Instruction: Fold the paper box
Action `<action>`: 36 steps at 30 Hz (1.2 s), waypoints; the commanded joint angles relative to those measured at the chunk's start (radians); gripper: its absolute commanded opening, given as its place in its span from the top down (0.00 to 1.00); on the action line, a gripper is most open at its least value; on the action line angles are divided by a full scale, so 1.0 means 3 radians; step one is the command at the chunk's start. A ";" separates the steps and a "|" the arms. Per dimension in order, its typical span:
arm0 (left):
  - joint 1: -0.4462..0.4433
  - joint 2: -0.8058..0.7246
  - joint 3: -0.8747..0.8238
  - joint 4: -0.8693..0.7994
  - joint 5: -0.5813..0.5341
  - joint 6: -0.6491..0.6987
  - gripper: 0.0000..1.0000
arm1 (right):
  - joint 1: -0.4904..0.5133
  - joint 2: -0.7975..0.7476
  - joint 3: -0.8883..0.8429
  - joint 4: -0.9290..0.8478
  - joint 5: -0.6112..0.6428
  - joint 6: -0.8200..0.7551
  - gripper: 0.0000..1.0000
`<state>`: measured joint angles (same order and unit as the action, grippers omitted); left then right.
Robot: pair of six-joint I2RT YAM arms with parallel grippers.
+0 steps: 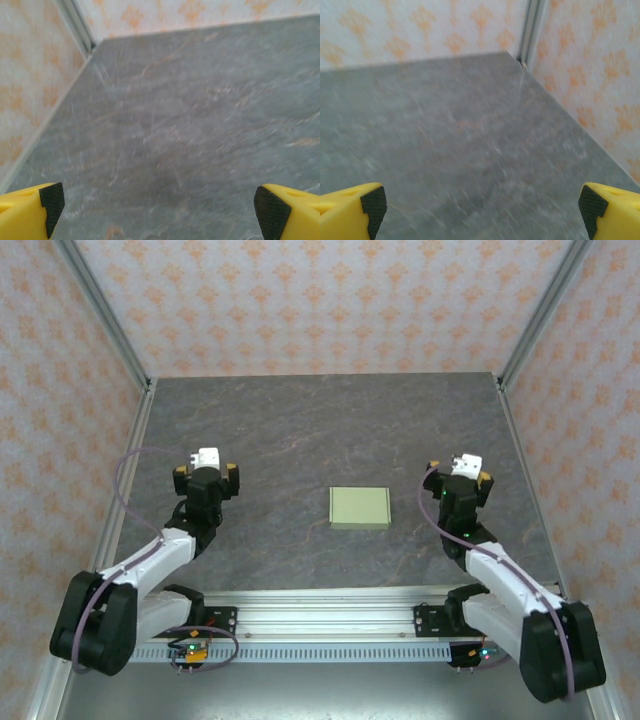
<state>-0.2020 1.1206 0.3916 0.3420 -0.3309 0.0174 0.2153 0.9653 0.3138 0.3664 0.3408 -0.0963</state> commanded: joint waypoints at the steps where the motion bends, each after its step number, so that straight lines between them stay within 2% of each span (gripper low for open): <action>1: 0.0301 0.0091 -0.0088 0.0467 0.0438 -0.0277 0.00 | -0.0250 0.0280 -0.0108 0.0702 -0.0180 0.0170 0.01; 6: 0.0436 0.0496 -0.0117 0.0997 0.0589 -0.0185 0.00 | -0.0442 0.1017 -0.0045 0.1301 -0.0412 0.0101 0.01; 7: 0.0460 0.0556 -0.0022 0.0889 0.0650 -0.0135 0.00 | -0.0517 0.1138 0.0011 0.1376 -0.0527 0.0223 0.01; 9: 0.0515 0.0723 -0.0005 0.1100 0.0718 -0.0066 0.00 | -0.0558 0.1389 0.0241 0.1182 -0.0621 0.0254 0.01; 11: 0.0626 0.0958 -0.0023 0.1361 0.0812 -0.0151 0.00 | -0.0559 0.1687 0.0338 0.1232 -0.0677 0.0227 0.01; 13: 0.0652 0.1267 0.0029 0.1536 0.0967 -0.0100 0.00 | -0.0559 0.1934 0.0269 0.1646 -0.0645 0.0215 0.01; 15: 0.0640 0.1243 0.0085 0.1377 0.1023 -0.0065 0.00 | -0.0563 0.1842 0.0353 0.1307 -0.0598 0.0276 0.01; 17: 0.0640 0.1244 0.0105 0.1341 0.1004 -0.0074 0.00 | -0.0564 0.1896 0.0321 0.1487 -0.0579 0.0261 0.01; 18: 0.0638 0.1263 0.0093 0.1397 0.1003 -0.0075 0.00 | -0.0564 0.1862 0.0357 0.1337 -0.0584 0.0275 0.01; 36: 0.0636 0.1250 0.0086 0.1385 0.1001 -0.0067 0.00 | -0.0564 0.1840 0.0301 0.1438 -0.0579 0.0267 0.01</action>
<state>-0.0124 1.5059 0.3996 0.7177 -0.0322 -0.0177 0.0494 1.5314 0.4015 0.7586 0.1669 -0.0269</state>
